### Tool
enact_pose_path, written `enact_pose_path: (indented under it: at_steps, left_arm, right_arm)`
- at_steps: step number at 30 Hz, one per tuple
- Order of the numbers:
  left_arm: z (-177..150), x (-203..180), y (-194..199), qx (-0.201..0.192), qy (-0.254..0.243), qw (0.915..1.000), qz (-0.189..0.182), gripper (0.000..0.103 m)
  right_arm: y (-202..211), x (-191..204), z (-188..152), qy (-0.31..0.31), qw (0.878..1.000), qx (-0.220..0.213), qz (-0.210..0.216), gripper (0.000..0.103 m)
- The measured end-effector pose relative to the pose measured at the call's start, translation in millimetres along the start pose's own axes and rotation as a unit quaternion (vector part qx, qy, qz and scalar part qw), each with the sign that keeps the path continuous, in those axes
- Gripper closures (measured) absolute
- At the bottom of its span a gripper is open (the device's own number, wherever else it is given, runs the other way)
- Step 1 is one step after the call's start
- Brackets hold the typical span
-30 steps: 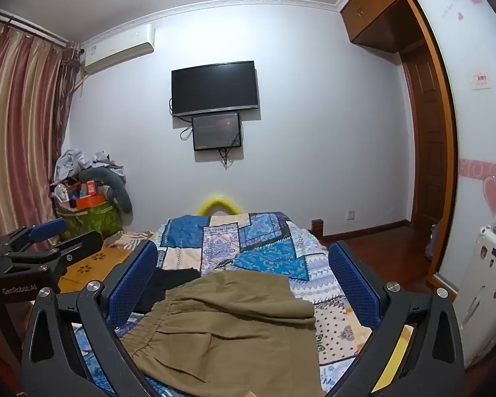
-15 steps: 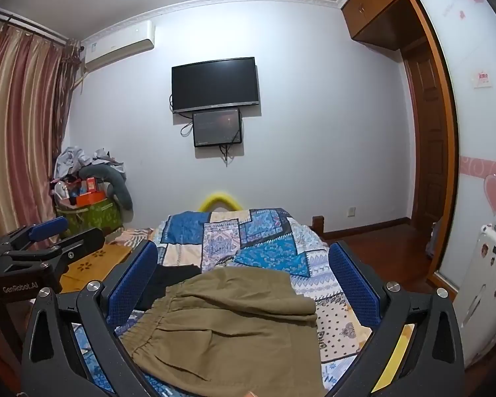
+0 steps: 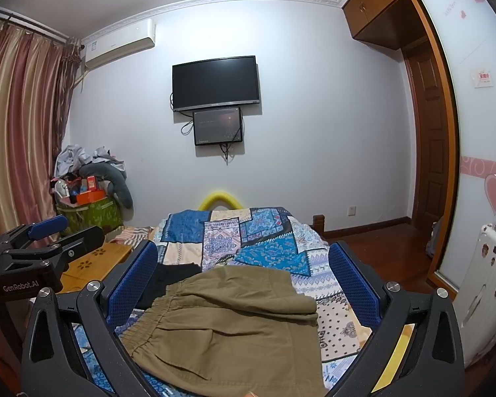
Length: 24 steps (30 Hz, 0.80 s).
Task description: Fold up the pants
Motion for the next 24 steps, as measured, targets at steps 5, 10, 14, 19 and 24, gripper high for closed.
enact_pose_path:
  at_steps: [5, 10, 14, 19, 24]
  left_arm:
    - [-0.4, 0.4, -0.1, -0.001, 0.000, 1.0000, 0.001, 0.000]
    - [1.2, 0.3, 1.2, -0.003, -0.001, 1.0000, 0.001, 0.000]
    - [2.0, -0.2, 1.5, -0.003, -0.001, 1.0000, 0.002, 0.000]
    - [4.6, 0.0, 1.7, -0.004, 0.000, 1.0000, 0.002, 0.000]
    - [4.5, -0.9, 2.0, -0.004, 0.000, 1.0000, 0.003, 0.000]
  right_arm:
    - [-0.2, -0.1, 0.0, 0.000, 1.000, 0.000, 0.000, 0.000]
    - [-0.3, 0.0, 0.4, 0.001, 1.000, 0.000, 0.000, 0.000]
    - [-0.7, -0.2, 0.4, 0.000, 1.000, 0.000, 0.000, 0.000]
    - [-2.2, -0.2, -1.9, -0.001, 1.000, -0.001, 0.000, 0.000]
    - [-1.3, -0.8, -0.9, -0.001, 1.000, 0.000, 0.000, 0.000]
Point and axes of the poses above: each gripper's, at about its wrist camera, not at the fingertips, and y roughly against the way its jaws point, x to its left, z to its top, the point moved 7 cm from there along -y, roughly the way its jaws point, and after that the axes turned 8 degrees about z, right-handed, at the moved point
